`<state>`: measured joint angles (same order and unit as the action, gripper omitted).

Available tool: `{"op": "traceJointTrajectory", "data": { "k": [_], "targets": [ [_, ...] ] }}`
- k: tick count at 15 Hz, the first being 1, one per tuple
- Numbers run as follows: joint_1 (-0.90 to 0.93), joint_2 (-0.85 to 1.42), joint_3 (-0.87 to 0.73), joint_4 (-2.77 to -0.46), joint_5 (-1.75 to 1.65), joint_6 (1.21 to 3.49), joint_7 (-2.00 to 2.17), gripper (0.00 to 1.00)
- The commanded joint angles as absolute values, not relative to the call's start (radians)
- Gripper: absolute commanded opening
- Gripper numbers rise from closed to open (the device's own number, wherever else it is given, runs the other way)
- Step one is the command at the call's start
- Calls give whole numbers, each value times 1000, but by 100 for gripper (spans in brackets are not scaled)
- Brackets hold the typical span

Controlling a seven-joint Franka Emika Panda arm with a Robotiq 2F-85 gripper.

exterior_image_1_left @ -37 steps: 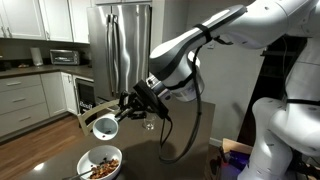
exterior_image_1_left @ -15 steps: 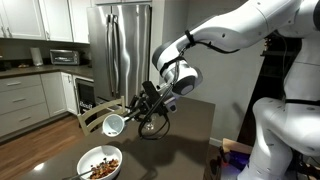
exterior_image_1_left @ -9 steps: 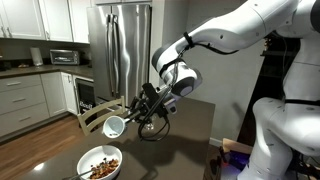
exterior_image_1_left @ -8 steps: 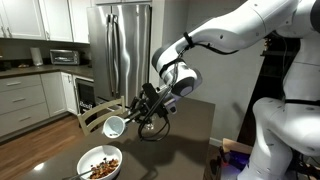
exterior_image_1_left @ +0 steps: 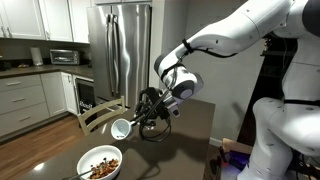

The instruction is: Pour the contents of the mug into the bowl

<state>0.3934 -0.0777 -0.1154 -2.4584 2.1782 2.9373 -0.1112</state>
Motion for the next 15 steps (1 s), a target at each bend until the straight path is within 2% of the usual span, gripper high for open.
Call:
{"op": "traceJointTrajectory", "data": {
  "k": [1,15],
  "targets": [
    [372,-100,-147,-2475,2262,2857,-122,6],
    [382,-27,-222,-2491,2431,2730,-146,6]
  ]
}}
